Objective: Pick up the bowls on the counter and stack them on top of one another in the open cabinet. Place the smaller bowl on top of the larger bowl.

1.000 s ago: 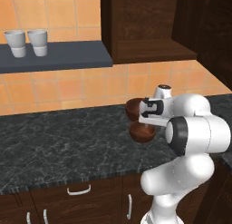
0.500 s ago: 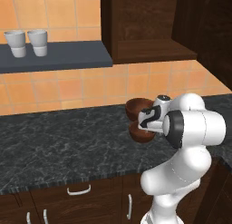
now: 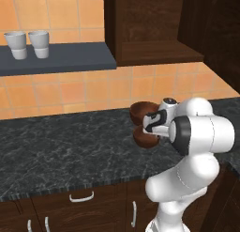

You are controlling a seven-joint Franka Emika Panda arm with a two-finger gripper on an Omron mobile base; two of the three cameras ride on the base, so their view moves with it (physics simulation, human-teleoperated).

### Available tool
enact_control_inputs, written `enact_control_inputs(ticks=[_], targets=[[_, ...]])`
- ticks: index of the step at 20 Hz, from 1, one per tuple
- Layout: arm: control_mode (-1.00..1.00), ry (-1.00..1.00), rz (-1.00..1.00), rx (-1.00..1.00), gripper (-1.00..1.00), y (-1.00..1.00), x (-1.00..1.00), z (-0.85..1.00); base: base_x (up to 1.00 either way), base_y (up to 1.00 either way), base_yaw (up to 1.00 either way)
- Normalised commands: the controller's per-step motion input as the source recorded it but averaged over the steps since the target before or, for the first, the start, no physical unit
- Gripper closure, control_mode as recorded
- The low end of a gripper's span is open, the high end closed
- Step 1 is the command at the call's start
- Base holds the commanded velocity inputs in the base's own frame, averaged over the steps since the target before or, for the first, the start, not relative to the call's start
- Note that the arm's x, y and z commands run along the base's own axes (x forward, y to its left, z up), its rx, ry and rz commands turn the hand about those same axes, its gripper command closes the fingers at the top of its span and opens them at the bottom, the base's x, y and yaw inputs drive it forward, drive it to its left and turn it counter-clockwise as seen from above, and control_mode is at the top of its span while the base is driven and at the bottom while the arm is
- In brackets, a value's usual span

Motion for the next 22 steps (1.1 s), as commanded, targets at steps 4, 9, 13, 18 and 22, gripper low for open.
enact_control_inputs(ticks=[4, 9, 13, 18, 22], targets=[[-1.00, -0.29, 0.02, 0.00, 1.00, 0.10, -0.52, 0.66, 0.00, 0.00, 0.00], [-1.00, -0.33, 0.00, 0.03, 1.00, 0.00, -0.28, 1.00, 0.00, 0.00, 0.00], [-1.00, -0.12, -0.03, 0.06, 1.00, -0.01, 0.15, 1.00, 0.00, 0.00, 0.00], [-1.00, 0.00, -0.10, 0.05, 1.00, -0.16, 0.80, 0.86, 0.00, 0.00, 0.00], [-1.00, 0.00, -0.06, 0.02, 1.00, -0.39, 0.88, 0.24, 0.00, 0.00, 0.00]])
